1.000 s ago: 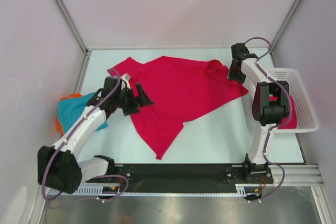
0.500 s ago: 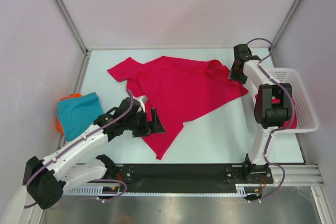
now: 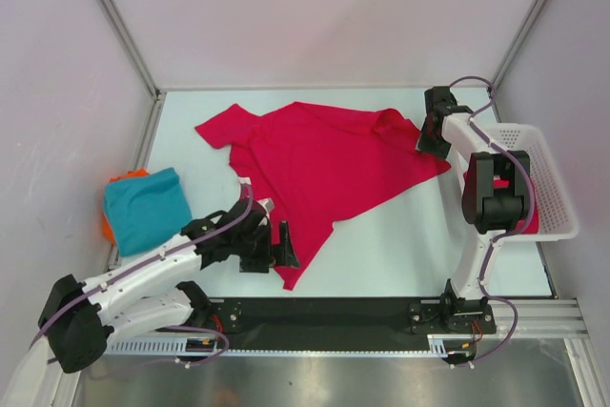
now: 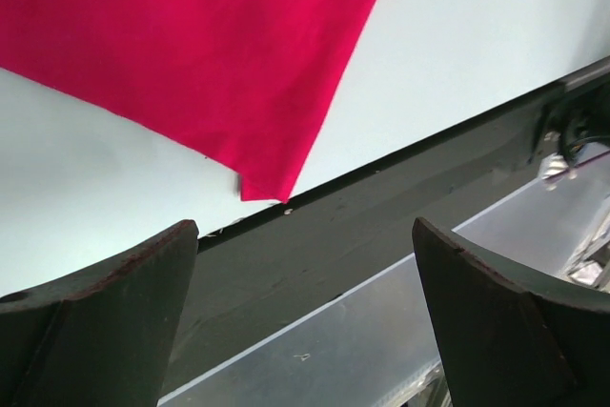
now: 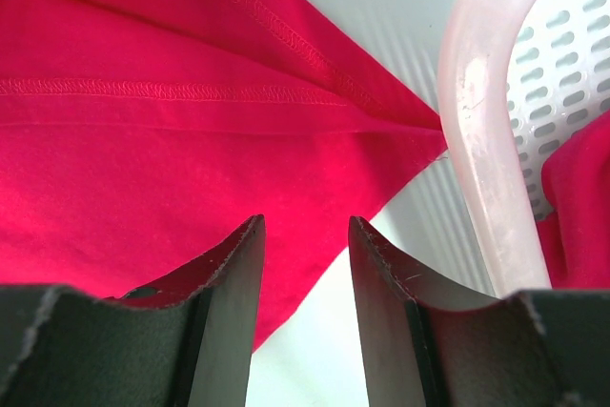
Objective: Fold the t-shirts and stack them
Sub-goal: Flatten out the tshirt
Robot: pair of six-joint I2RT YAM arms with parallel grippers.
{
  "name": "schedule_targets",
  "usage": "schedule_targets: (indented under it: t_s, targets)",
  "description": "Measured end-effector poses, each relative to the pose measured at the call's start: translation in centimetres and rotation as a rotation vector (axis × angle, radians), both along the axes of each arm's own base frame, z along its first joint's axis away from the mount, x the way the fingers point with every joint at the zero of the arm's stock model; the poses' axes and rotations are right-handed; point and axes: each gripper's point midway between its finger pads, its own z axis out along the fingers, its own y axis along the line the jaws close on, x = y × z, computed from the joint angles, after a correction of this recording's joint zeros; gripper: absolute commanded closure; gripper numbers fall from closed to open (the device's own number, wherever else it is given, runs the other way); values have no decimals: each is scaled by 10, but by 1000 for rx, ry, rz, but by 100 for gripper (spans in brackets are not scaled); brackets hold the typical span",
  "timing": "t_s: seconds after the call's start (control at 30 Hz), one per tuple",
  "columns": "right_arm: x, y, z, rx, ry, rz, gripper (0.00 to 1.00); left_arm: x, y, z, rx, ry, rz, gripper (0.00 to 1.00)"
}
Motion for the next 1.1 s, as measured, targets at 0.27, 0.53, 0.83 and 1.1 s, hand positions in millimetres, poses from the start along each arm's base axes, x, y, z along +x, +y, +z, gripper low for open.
schedule_targets:
  t_s: [0.27,0.53,0.83,1.1]
  targets:
    - [-2,3,-1,-1,7,8,54,-25,3,-37,62,84,-52,0]
    - [-6,5,3,-21,8,12,54,-32,-17,-48,-49,119,-47,0]
    - [-9,6,11,-27,-5,13,55,-20,-52,-44,-159,125,-69,12]
    - [-12,5,19,-33,-14,10,55,-9,-53,-47,-132,68,-50,67]
